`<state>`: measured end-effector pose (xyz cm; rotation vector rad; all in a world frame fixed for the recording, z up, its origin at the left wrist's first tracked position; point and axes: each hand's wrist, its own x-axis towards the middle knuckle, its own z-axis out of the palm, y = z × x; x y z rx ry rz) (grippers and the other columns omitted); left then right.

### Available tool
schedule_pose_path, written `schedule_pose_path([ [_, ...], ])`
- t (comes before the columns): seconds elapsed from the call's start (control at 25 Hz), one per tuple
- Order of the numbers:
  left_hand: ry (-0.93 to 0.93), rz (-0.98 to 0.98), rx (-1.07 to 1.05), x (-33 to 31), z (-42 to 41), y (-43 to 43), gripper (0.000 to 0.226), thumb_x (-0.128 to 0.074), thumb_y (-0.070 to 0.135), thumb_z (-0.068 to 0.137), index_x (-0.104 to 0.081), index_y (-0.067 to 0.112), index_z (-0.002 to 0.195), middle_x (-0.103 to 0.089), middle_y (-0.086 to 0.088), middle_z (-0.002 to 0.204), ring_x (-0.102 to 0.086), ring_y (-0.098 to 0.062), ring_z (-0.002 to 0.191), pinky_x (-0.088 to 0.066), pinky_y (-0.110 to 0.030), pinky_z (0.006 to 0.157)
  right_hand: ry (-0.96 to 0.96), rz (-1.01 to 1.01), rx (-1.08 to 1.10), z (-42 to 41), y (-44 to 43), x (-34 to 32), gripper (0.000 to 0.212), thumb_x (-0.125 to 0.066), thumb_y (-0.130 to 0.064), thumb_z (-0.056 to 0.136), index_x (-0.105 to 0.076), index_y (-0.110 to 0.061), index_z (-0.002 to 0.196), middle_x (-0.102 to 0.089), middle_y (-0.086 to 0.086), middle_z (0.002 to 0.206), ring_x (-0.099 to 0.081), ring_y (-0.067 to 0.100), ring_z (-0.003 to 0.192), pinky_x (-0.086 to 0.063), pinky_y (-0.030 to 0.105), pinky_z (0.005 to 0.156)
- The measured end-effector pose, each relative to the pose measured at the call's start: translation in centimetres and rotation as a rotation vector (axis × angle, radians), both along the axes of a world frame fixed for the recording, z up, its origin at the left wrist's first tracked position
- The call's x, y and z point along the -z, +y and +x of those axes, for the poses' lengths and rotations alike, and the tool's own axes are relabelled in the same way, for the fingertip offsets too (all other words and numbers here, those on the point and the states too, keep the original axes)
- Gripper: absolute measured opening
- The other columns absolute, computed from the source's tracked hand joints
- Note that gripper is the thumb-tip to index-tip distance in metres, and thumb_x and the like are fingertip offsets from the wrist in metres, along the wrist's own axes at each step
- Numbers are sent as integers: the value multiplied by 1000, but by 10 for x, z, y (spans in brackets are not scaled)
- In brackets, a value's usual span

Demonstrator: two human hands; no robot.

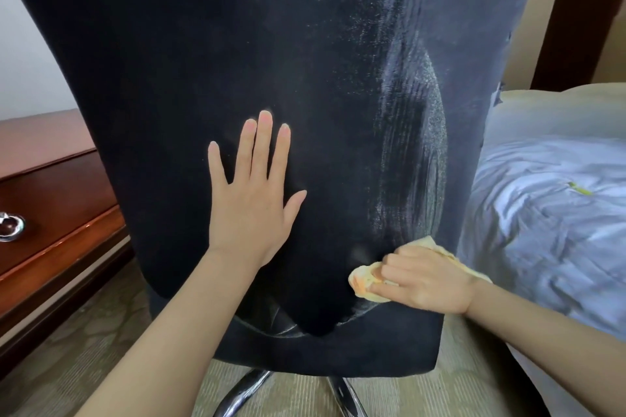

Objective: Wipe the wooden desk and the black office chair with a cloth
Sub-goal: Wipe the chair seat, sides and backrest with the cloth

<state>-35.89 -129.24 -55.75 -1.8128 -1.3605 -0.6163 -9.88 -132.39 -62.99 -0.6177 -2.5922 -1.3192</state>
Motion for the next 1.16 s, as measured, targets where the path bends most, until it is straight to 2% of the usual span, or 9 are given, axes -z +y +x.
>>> schedule_pose_path([
  [0.08,-3,5,-3,0,0,1,78,-10,56,93,19,9,148,16,-16,157,7,-31,146,-5,-58,113,51,82,-39,2,7,-27,29,-33,0,94,-59,-14,93,-44,1,67,-36,17,56,-11,30,61],
  [0.24,2,9,-9,1,-3,1,78,-15,55,94,13,8,150,12,-16,158,3,-31,146,-4,-59,112,160,216,-159,2,13,-91,22,-40,4,94,-52,-10,107,-39,7,78,-36,23,65,-27,33,56],
  [0.4,1,9,2,-1,-7,0,74,-20,53,96,4,9,151,3,-15,159,-4,-30,147,-6,-60,112,290,378,-183,-9,12,-158,26,-55,8,84,-65,-11,98,-51,11,64,-37,23,62,-27,32,54],
  [0.6,-38,-6,40,-3,-15,-4,71,-19,49,94,-11,8,151,-10,-16,158,-17,-32,145,-13,-61,112,367,541,-146,-33,2,-231,26,-60,10,78,-75,-9,85,-62,16,71,-52,28,56,-36,32,51],
  [0.68,-49,-9,70,-5,-19,-6,69,-22,48,94,-19,7,150,-17,-16,156,-23,-32,143,-17,-62,111,485,608,-141,-43,0,-244,20,-64,5,80,-76,-10,86,-65,14,75,-54,30,59,-35,34,53],
  [0.8,-109,4,141,-11,-26,-10,63,-28,45,94,-32,10,147,-29,-12,154,-34,-28,139,-22,-61,110,704,623,-182,-54,2,-227,16,-64,-1,84,-76,-11,88,-65,12,78,-54,31,62,-36,36,55],
  [0.92,-201,11,209,-23,-27,-15,61,-30,44,94,-35,13,146,-28,-9,154,-37,-24,137,-20,-55,112,708,577,-169,-45,8,-181,26,-58,4,83,-66,-17,97,-64,10,76,-50,28,62,-35,36,56],
  [1.0,-255,12,260,-32,-21,-19,62,-29,43,94,-28,14,148,-19,-8,157,-27,-24,142,-15,-51,114,661,502,-164,-29,9,-149,27,-53,1,85,-58,-20,102,-64,10,76,-46,26,66,-32,35,58],
  [1.16,-291,-8,399,-47,3,-27,65,-22,46,94,-5,19,152,6,0,160,5,-17,147,0,-42,116,564,300,-103,4,4,-87,25,-49,-7,86,-55,-21,106,-62,10,74,-42,23,72,-31,34,63],
])
